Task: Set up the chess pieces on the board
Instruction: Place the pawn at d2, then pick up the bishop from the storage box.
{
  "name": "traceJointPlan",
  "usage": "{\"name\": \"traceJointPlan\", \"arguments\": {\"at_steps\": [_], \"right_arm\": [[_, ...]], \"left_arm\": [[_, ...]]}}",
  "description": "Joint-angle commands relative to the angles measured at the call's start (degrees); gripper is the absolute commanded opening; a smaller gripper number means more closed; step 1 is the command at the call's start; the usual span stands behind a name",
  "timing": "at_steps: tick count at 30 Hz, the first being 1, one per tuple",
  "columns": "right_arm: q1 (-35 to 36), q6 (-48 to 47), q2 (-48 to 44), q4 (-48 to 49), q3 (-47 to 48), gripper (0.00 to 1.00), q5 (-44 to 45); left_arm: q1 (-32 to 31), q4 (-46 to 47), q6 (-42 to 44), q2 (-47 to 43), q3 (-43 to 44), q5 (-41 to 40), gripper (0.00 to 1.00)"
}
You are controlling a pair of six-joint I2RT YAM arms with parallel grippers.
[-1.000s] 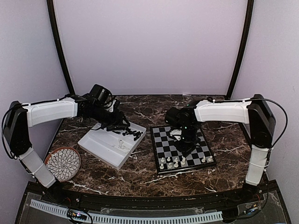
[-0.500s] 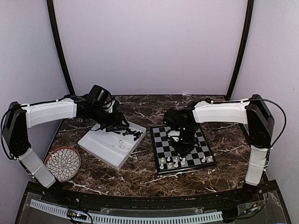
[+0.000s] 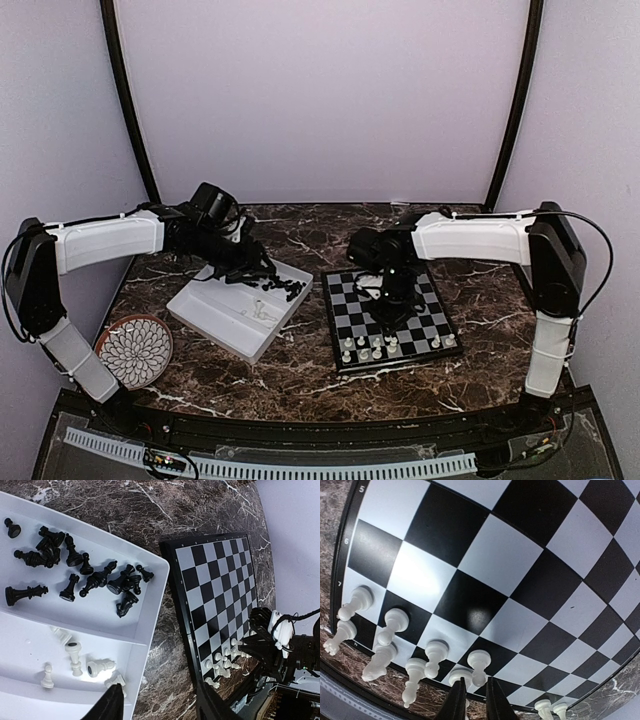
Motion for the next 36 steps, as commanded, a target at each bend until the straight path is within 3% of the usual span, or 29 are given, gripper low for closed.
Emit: {"name": "traceJointPlan", "arguments": {"at_steps": [1, 9, 21, 36], "right_arm": [[0.71, 0.16, -0.38, -2.26, 3.45, 0.19, 0.21], [0.65, 1.11, -3.68, -4.60, 7.06, 0.20, 1.56], [0.65, 2.31, -7.08, -2.75, 4.40, 0.21, 2.92], [0.59, 2.59, -8.52, -0.64, 0.80, 0.21, 2.44]], "left_arm": [[0.26, -2.69, 0.73, -0.69, -1.11, -1.02, 0.52], [0.24, -8.51, 0.46, 2.86, -0.99, -5.54, 0.50], [0.24, -13.78, 1.08, 11.52, 4.44, -9.94, 0.42], [-0.39, -14.30, 2.39, 15.68, 7.65, -9.14, 0.36]]}}
